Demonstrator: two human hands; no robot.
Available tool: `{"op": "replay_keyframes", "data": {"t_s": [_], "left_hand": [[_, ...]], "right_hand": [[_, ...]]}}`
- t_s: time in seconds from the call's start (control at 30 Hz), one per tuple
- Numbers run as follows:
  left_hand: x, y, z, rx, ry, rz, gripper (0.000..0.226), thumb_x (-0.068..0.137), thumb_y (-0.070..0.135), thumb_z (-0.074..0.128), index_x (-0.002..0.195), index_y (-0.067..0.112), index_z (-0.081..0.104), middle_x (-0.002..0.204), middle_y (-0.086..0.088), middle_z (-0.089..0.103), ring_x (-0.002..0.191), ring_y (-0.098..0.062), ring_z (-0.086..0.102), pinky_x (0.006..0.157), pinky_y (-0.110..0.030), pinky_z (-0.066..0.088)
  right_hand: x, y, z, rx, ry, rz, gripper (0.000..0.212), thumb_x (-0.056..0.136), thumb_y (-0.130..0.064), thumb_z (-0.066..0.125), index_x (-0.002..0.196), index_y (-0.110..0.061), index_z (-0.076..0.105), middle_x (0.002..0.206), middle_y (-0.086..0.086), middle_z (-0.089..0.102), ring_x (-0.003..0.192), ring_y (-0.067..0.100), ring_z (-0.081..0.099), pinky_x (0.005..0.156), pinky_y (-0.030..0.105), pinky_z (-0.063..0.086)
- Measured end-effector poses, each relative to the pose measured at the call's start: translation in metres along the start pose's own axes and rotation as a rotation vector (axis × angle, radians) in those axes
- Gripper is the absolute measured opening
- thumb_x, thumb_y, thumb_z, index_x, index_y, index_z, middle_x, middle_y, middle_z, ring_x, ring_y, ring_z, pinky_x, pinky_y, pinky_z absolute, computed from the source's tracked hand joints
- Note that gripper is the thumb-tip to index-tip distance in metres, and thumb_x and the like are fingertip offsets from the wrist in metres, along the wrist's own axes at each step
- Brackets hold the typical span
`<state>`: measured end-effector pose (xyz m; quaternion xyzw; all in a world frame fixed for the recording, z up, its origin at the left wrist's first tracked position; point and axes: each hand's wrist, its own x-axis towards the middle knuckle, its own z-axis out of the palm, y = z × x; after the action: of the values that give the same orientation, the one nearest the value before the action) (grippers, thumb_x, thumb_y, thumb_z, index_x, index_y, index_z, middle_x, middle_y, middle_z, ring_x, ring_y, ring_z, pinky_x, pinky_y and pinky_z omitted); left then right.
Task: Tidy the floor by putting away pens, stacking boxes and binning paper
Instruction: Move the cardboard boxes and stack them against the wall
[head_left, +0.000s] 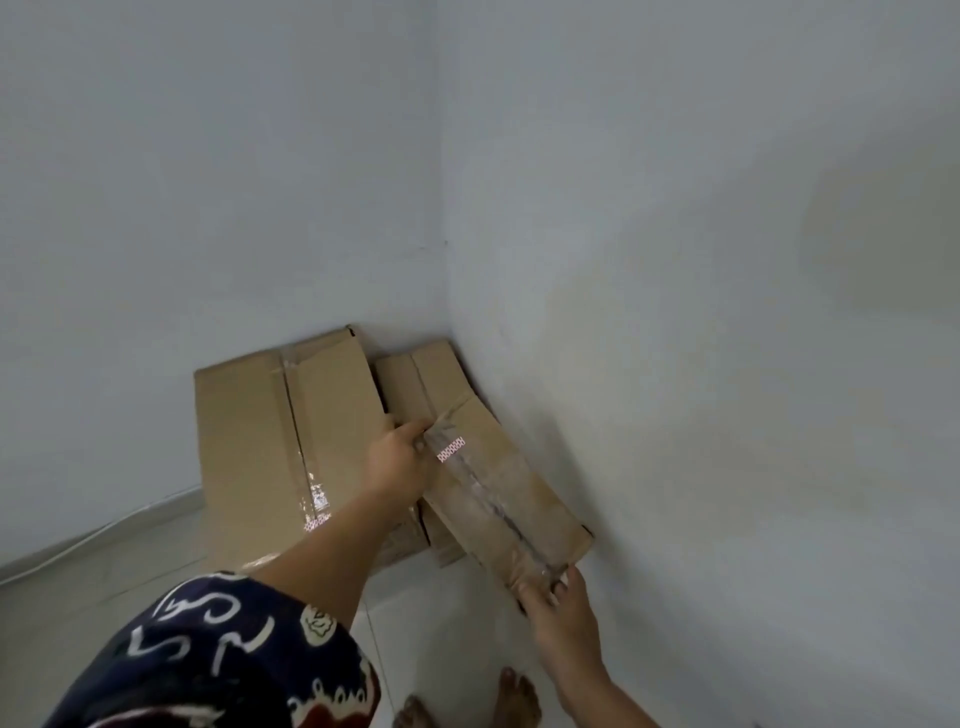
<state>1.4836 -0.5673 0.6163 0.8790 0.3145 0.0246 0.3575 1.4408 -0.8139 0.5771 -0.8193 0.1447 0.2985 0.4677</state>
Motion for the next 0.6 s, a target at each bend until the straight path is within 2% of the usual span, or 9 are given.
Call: {"op": "replay_keyframes", "data": {"t_s": [0.07,0.13,0.2,0.3,0.43,0.5,0.53,0.6], "left_hand": [[0.023,-0.002,0.007,0.052,-0.011,-0.001,0.041,0.088,0.008,0.052,0.126,0.021,0.063,0.113,-0.013,0.053,0.108,-0.035,0.051,0.091,-0.031,0.037],[0.041,-0.004,0.012,0.167,-0.101,-0.007,0.046,0.090,0.012,0.051,0.134,0.025,0.055,0.122,-0.011,0.047,0.115,-0.033,0.044,0.096,-0.030,0.032],[0.053,-0.004,0.014,0.238,-0.211,-0.010,0.051,0.091,0.014,0.048,0.140,0.025,0.045,0.131,-0.011,0.042,0.119,-0.033,0.041,0.100,-0.030,0.030],[0.076,-0.020,0.029,0.219,-0.310,-0.004,0.052,0.091,0.011,0.047,0.142,0.019,0.043,0.137,-0.013,0.039,0.123,-0.035,0.042,0.105,-0.033,0.033],[0.089,-0.041,0.049,0.199,-0.391,0.027,0.052,0.091,0.003,0.045,0.142,0.010,0.041,0.147,-0.012,0.030,0.134,-0.029,0.035,0.105,-0.022,0.026],[0.094,-0.049,0.057,0.191,-0.403,0.036,0.054,0.091,0.002,0.046,0.144,0.010,0.038,0.152,-0.014,0.023,0.140,-0.028,0.027,0.108,-0.022,0.021],[0.098,-0.053,0.061,0.198,-0.405,0.052,0.055,0.090,0.001,0.047,0.144,0.010,0.037,0.153,-0.017,0.020,0.142,-0.030,0.022,0.112,-0.024,0.016],[0.107,-0.063,0.068,0.238,-0.444,0.087,0.057,0.088,0.000,0.051,0.143,0.009,0.038,0.156,-0.020,0.015,0.146,-0.036,0.008,0.119,-0.035,0.007]], "right_hand": [[0.012,-0.005,0.008,0.042,-0.012,0.007,0.040,0.086,-0.030,0.069,0.115,-0.037,0.043,0.105,-0.013,0.061,0.075,-0.011,0.053,0.079,0.027,0.045],[0.024,-0.005,0.019,0.098,-0.020,0.033,0.043,0.082,-0.030,0.071,0.118,-0.037,0.049,0.106,-0.015,0.066,0.083,-0.006,0.063,0.083,0.029,0.050],[0.038,0.004,0.031,0.153,-0.071,0.082,0.059,0.074,-0.035,0.072,0.127,-0.042,0.047,0.114,-0.015,0.067,0.097,0.001,0.065,0.090,0.036,0.052],[0.069,0.021,0.050,0.248,-0.139,0.145,0.076,0.059,-0.044,0.072,0.130,-0.047,0.044,0.124,-0.014,0.062,0.107,0.008,0.063,0.097,0.047,0.051],[0.088,0.026,0.068,0.233,-0.195,0.171,0.069,0.063,-0.053,0.072,0.126,-0.058,0.043,0.125,-0.019,0.061,0.107,0.008,0.065,0.097,0.049,0.051],[0.092,0.027,0.073,0.221,-0.222,0.169,0.077,0.064,-0.054,0.073,0.133,-0.056,0.039,0.130,-0.015,0.060,0.108,0.006,0.063,0.099,0.047,0.050],[0.092,0.026,0.074,0.191,-0.233,0.177,0.085,0.066,-0.049,0.074,0.141,-0.049,0.034,0.133,-0.011,0.059,0.108,0.005,0.063,0.100,0.043,0.050],[0.092,0.028,0.077,0.073,-0.284,0.161,0.094,0.075,-0.034,0.076,0.153,-0.032,0.023,0.138,-0.003,0.056,0.104,0.002,0.060,0.097,0.027,0.049]]}}
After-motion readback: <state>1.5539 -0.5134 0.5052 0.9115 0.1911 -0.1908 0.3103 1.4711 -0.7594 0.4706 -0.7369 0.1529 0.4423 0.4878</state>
